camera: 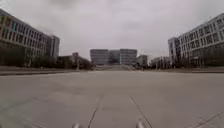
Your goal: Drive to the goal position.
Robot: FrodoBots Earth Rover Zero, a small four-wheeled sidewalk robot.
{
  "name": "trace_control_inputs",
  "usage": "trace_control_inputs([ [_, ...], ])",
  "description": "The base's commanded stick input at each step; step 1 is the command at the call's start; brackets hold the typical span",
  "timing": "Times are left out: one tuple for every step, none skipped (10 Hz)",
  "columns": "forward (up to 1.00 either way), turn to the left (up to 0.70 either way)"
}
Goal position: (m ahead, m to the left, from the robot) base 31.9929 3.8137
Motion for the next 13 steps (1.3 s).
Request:
trace_control_inputs([
  [0.85,0.0],
  [0.85,0.0],
  [0.85,0.0],
  [0.85,0.0],
  [0.85,0.0],
  [0.85,0.0],
  [0.85,0.0],
  [0.85,0.0],
  [0.85,0.0],
  [0.85,0.0],
  [0.85,0.0],
  [0.85,0.0],
  [0.85,0.0],
])
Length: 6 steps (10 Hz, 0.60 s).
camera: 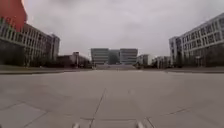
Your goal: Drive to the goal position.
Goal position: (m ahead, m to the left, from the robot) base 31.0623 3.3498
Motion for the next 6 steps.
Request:
trace_control_inputs([
  [0.85,0.0],
  [0.85,0.0],
  [0.85,0.0],
  [0.85,0.0],
  [0.85,0.0],
  [0.85,0.0],
])
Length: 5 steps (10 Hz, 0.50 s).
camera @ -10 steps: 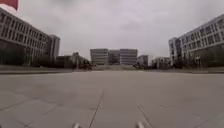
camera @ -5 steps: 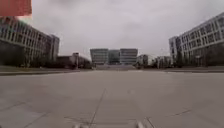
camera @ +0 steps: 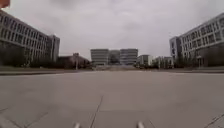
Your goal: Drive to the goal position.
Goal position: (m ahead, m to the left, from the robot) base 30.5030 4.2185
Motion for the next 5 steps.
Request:
trace_control_inputs([
  [0.85,0.0],
  [0.85,0.0],
  [0.85,0.0],
  [0.85,0.0],
  [0.85,0.0],
])
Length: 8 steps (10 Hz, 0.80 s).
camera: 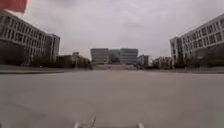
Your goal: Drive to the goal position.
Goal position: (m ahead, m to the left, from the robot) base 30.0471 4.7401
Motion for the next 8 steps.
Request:
trace_control_inputs([
  [0.85,0.0],
  [0.85,0.0],
  [0.85,0.0],
  [0.85,0.0],
  [0.85,0.0],
  [0.85,0.0],
  [0.85,0.0],
  [0.85,0.0],
])
